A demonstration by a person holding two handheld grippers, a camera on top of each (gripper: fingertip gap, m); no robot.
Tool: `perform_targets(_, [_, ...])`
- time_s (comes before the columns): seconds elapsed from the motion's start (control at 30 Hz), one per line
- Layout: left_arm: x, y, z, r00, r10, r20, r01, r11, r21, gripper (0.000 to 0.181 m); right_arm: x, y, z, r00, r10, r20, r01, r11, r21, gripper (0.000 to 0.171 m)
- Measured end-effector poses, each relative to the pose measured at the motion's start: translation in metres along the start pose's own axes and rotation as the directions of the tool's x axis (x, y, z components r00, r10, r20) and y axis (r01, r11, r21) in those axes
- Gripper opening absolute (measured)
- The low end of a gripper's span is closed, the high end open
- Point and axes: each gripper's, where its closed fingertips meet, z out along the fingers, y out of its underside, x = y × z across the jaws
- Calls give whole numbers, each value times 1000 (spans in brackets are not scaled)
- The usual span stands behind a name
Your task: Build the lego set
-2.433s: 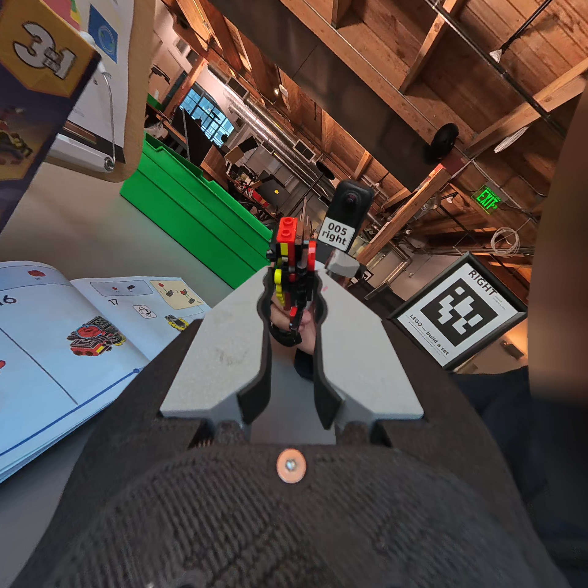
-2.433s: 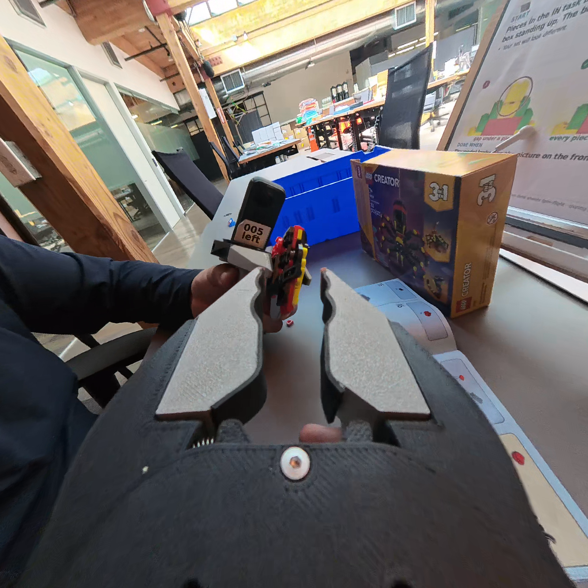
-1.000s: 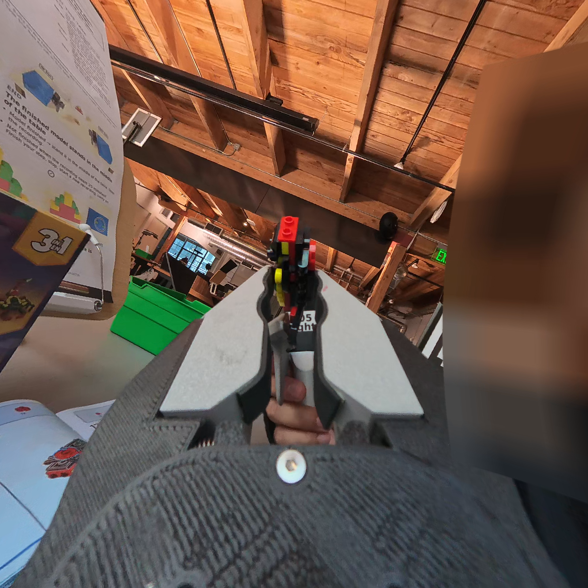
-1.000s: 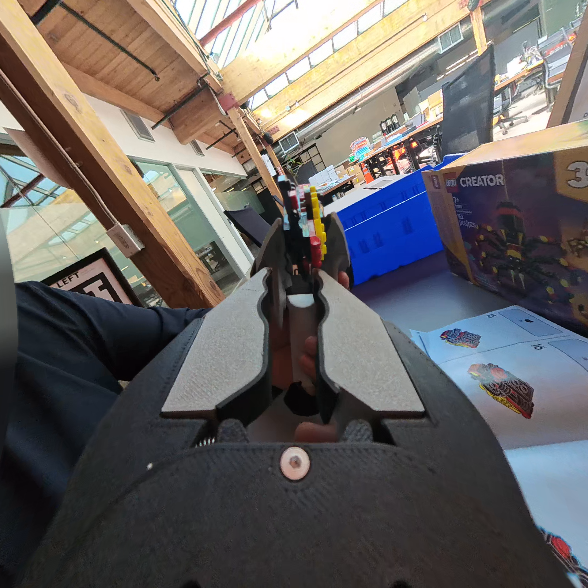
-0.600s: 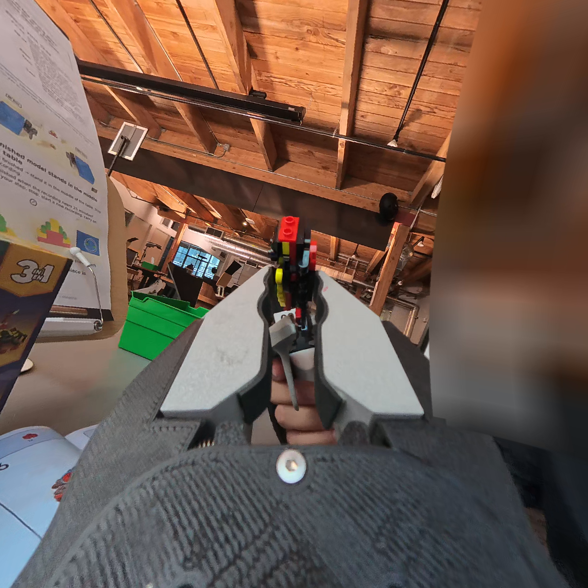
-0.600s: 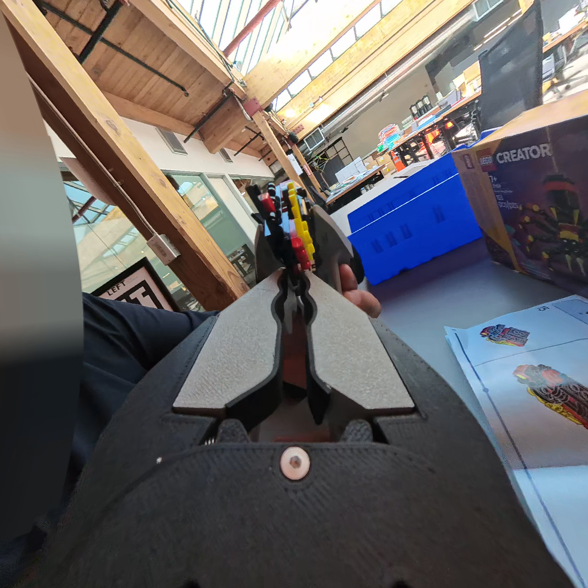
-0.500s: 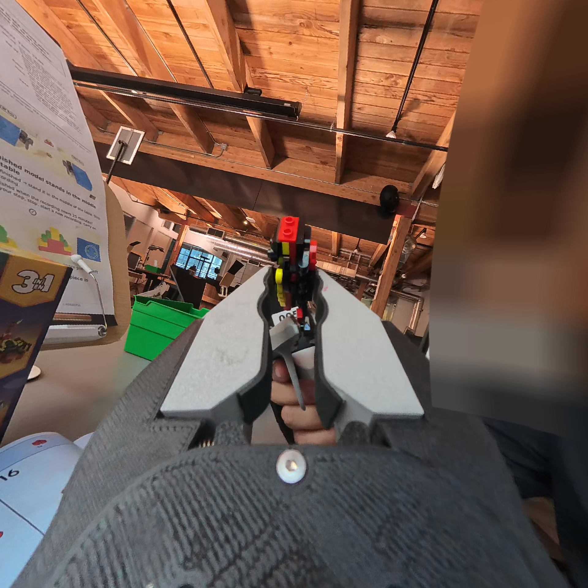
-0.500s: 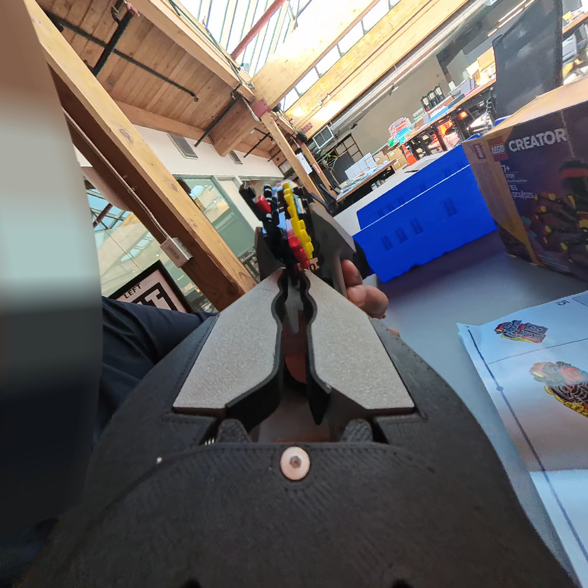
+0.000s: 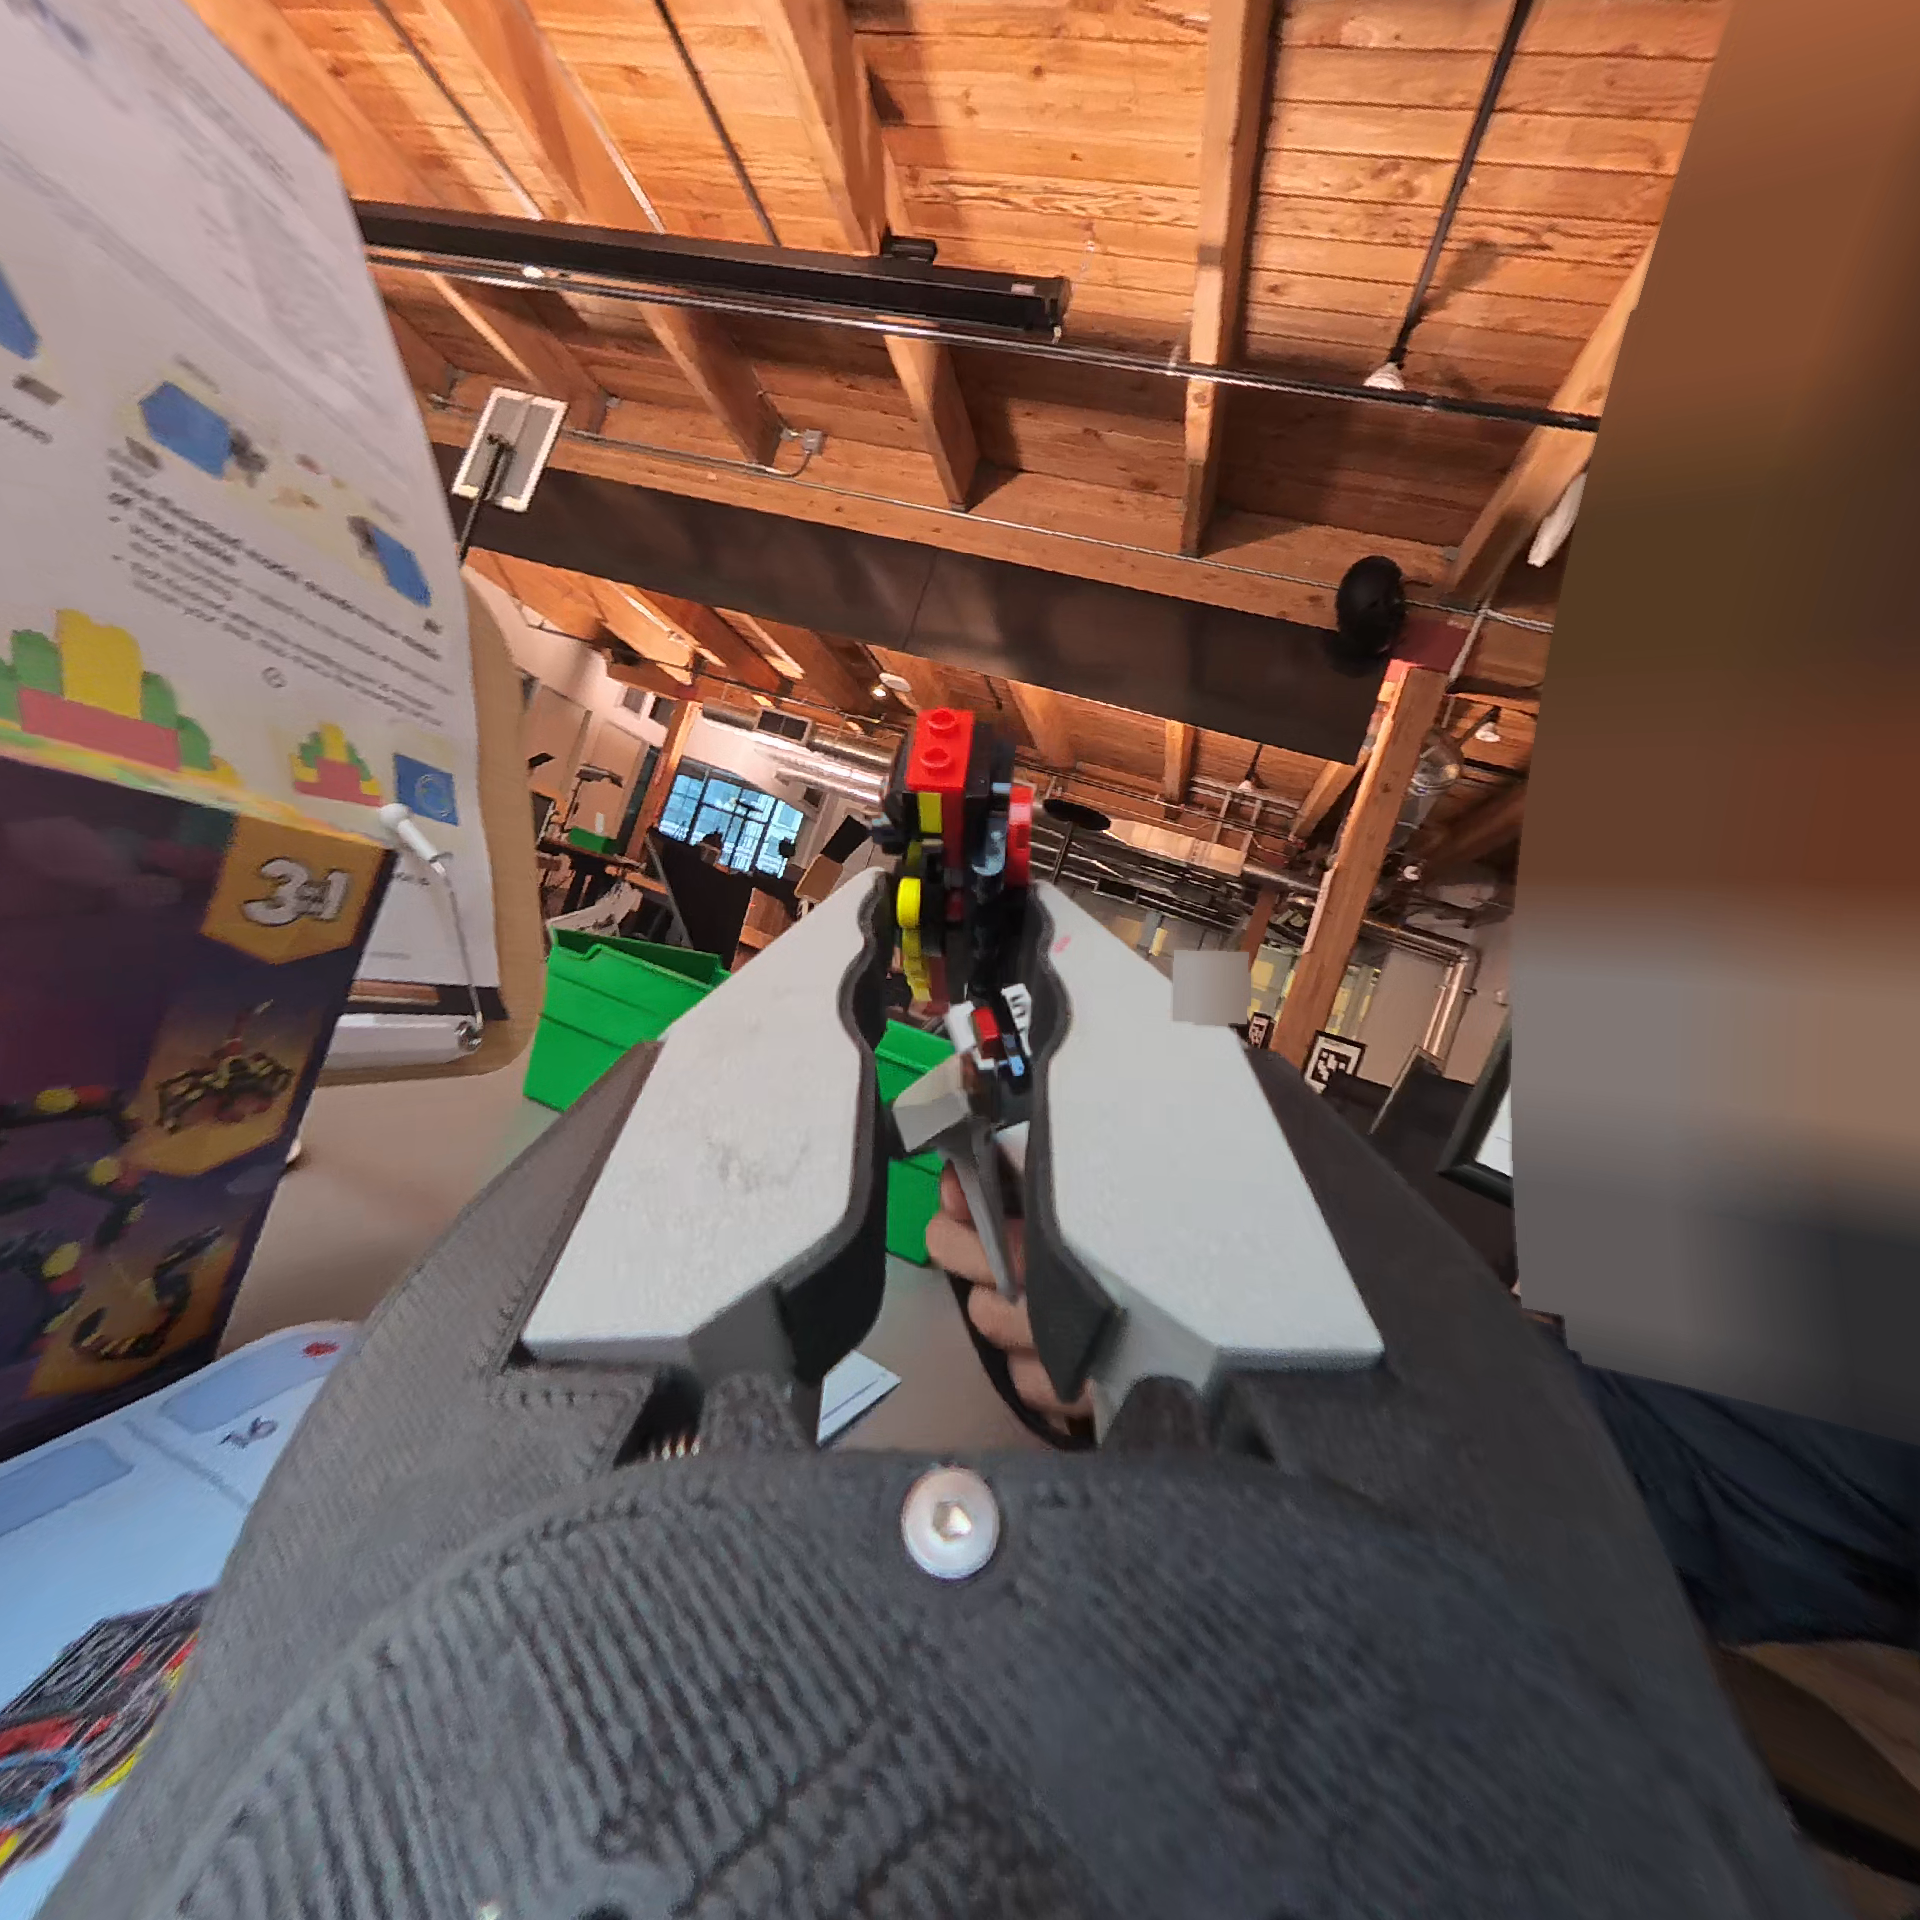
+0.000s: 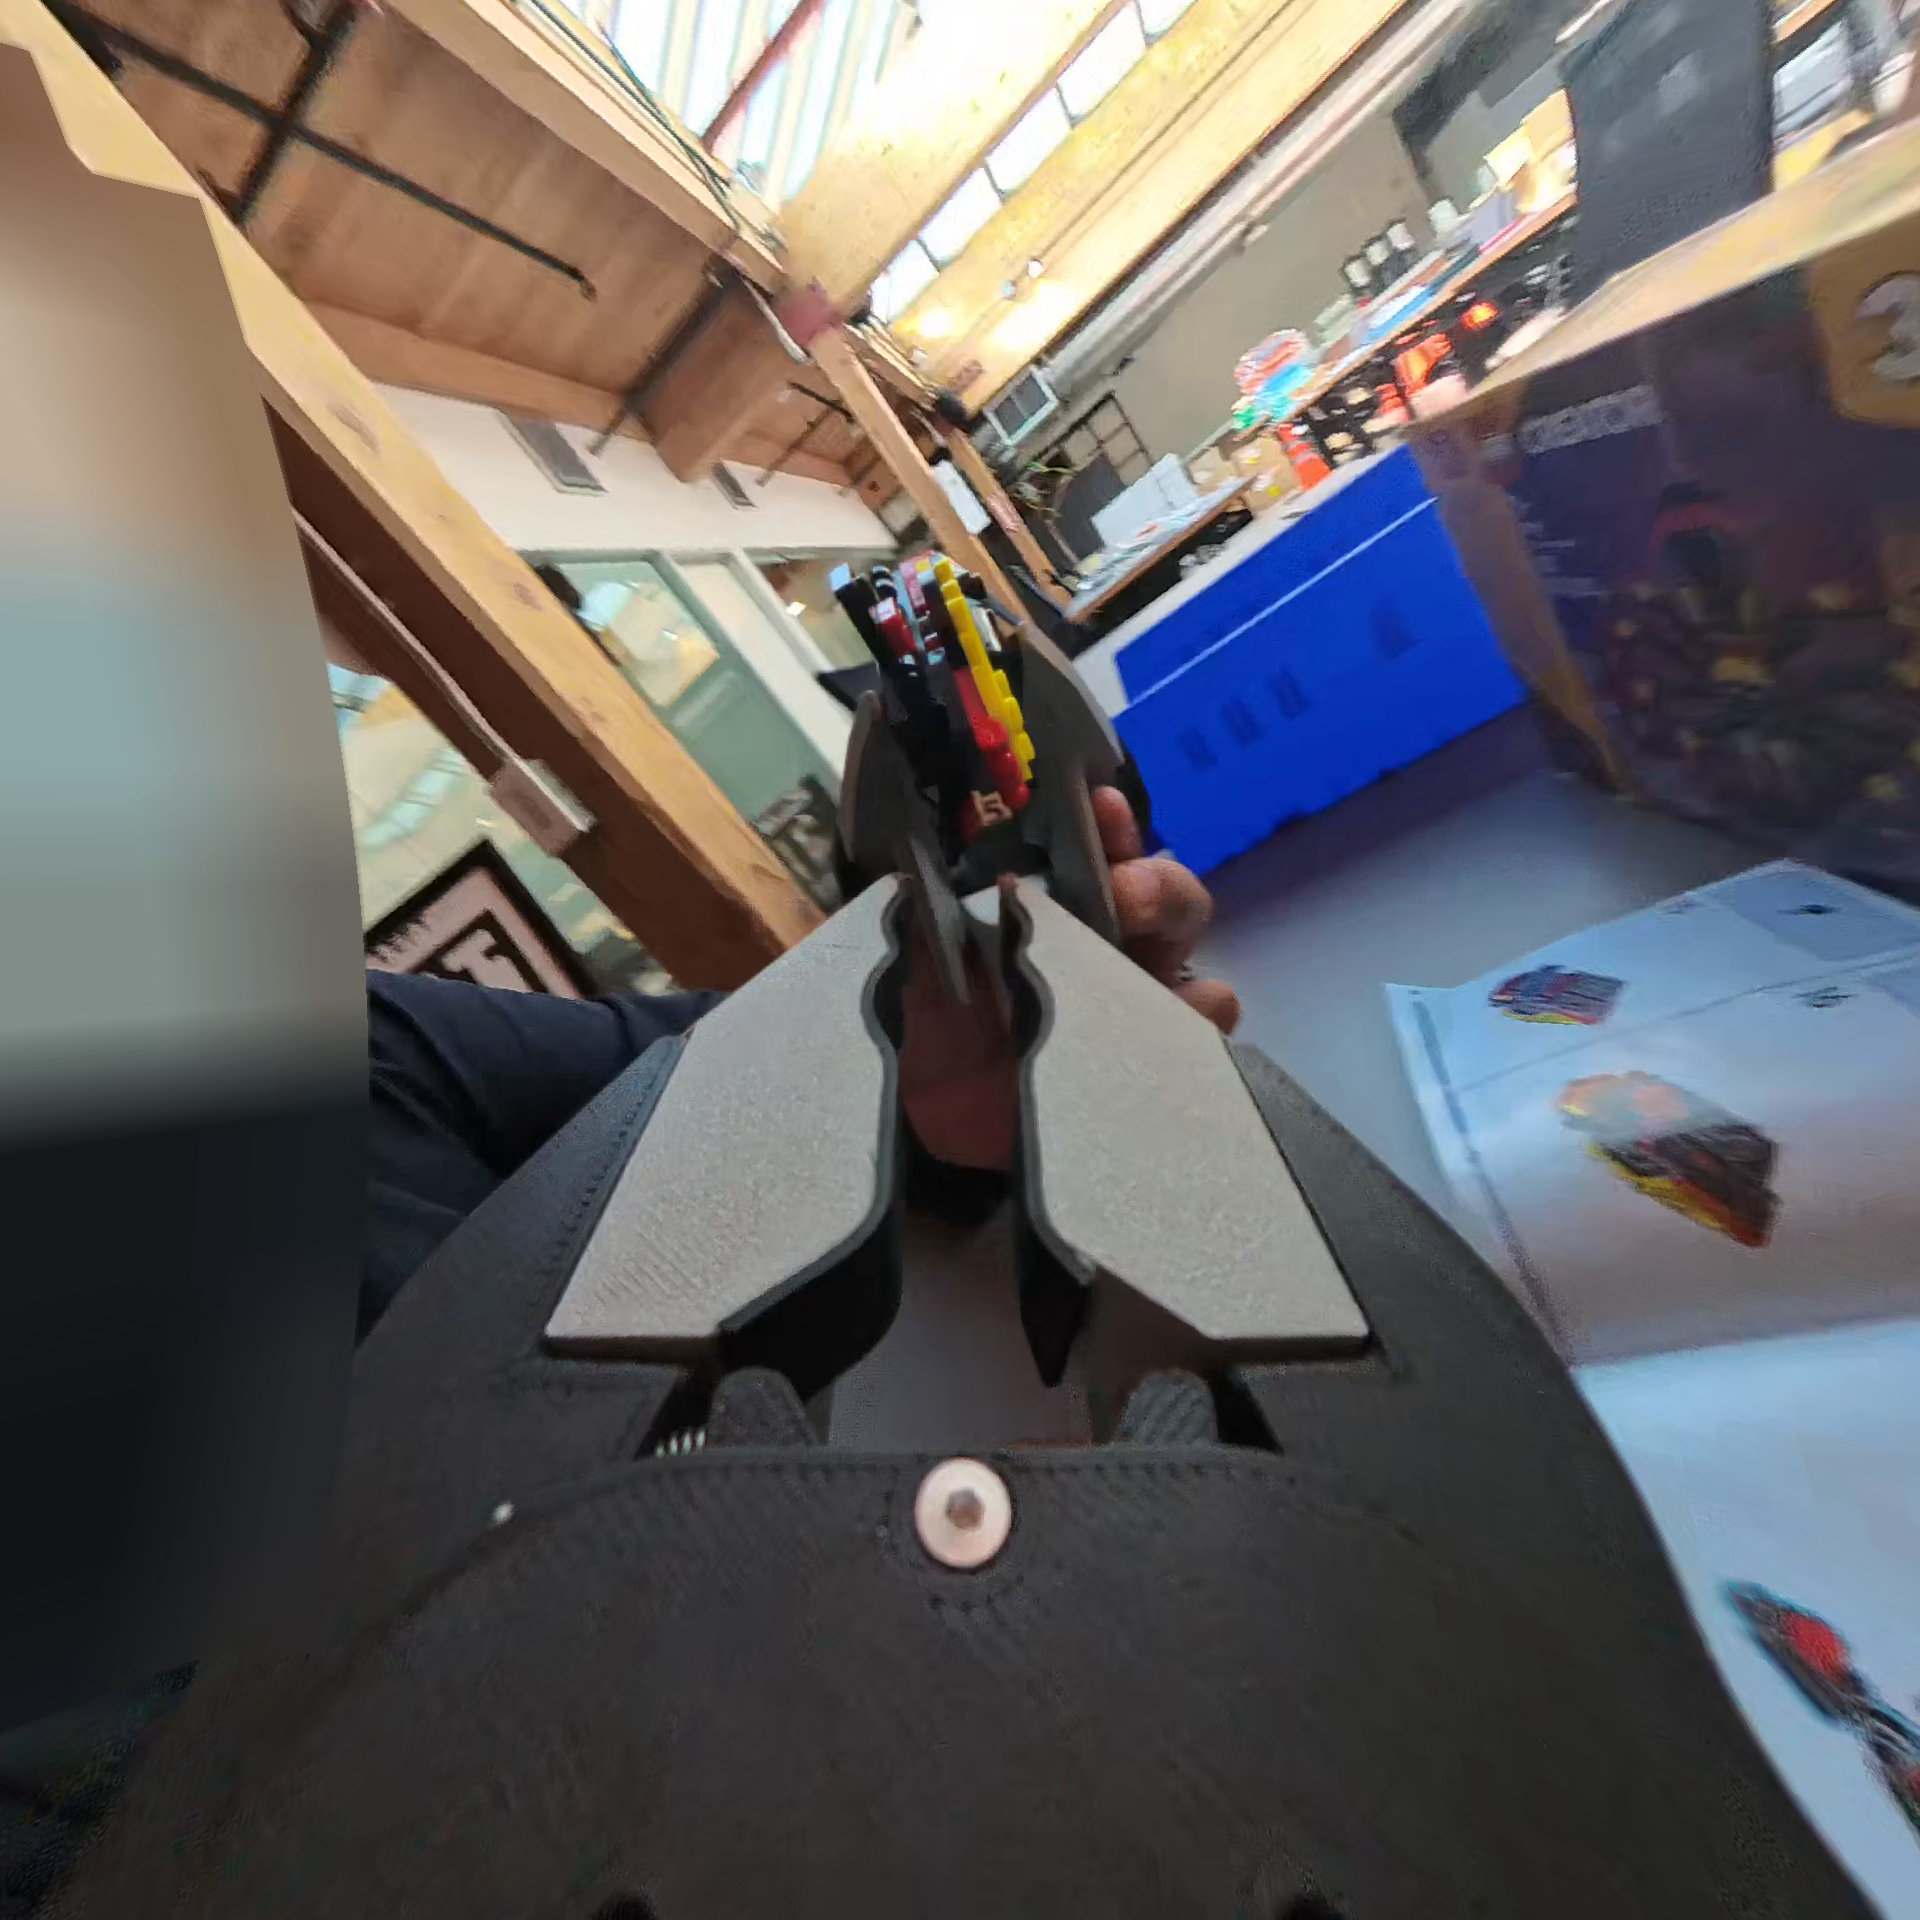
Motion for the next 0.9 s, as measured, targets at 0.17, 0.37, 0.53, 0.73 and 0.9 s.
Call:
perform_targets(0.17, [-10, 10, -1, 998, -44, 38, 46, 997, -66, 21, 2, -23, -18, 931, -304, -202, 299, 953, -54, 27])
perform_targets(0.37, [-6, 35, 2, 997, -72, 33, 77, 981, -177, 22, 3, -29, -30, 778, -542, -317, 505, 840, -199, 28])
perform_targets(0.53, [-3, 43, 3, 998, -51, 19, 54, 974, -219, 22, 9, -20, -29, 733, -598, -324, 532, 801, -274, 10])
perform_targets(0.73, [-5, 46, 3, 998, -54, 37, 61, 971, -231, 22, 10, -18, -30, 547, -761, -350, 657, 649, -384, 6])
perform_targets(0.9, [-10, 46, 1, 996, -62, 59, 75, 969, -234, 22, 14, -17, -30, 223, -903, -368, 735, 404, -545, 7])
